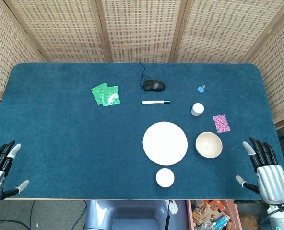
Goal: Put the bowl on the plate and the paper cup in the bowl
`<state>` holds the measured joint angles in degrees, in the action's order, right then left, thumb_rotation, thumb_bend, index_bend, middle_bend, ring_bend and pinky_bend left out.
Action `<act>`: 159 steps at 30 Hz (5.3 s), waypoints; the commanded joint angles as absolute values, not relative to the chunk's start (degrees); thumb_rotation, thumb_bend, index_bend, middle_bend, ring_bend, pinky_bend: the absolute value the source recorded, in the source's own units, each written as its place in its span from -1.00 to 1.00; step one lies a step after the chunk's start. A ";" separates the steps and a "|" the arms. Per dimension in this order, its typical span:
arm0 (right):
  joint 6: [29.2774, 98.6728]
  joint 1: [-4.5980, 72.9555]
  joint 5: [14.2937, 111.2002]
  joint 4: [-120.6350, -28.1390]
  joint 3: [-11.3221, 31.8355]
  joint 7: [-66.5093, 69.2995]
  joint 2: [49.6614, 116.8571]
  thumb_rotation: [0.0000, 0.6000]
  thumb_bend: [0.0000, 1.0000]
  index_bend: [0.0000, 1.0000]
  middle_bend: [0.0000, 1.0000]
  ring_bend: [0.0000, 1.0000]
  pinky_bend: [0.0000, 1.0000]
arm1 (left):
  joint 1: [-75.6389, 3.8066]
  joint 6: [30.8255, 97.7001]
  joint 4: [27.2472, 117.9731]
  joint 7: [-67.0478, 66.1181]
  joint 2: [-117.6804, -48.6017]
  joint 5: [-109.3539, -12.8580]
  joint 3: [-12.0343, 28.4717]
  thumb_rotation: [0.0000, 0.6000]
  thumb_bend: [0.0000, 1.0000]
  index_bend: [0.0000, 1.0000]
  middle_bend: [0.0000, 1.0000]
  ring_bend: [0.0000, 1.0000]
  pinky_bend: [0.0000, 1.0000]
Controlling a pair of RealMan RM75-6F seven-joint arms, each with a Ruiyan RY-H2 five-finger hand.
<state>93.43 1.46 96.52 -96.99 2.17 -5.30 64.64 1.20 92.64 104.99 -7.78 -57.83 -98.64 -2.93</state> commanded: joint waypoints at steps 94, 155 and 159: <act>54.88 40.56 90.51 -75.61 9.44 -2.97 83.94 1.00 -0.02 0.25 -1.00 -1.00 -1.00 | -2.94 84.99 106.62 -8.55 -57.77 -88.82 0.20 1.00 -1.00 -1.00 -1.00 -1.00 -1.00; 69.62 36.40 116.62 -90.23 -9.78 -7.46 69.01 1.00 -0.63 -0.41 -1.00 -1.00 -1.00 | -3.36 84.67 106.98 -9.69 -58.15 -88.95 -0.39 1.00 -1.00 -1.00 -1.00 -1.00 -1.00; 69.18 36.43 117.25 -90.24 -9.93 -7.94 69.77 1.00 -0.63 -0.37 -1.00 -1.00 -1.00 | -3.40 84.60 106.96 -9.79 -58.14 -88.87 -0.41 1.00 -1.00 -1.00 -1.00 -1.00 -1.00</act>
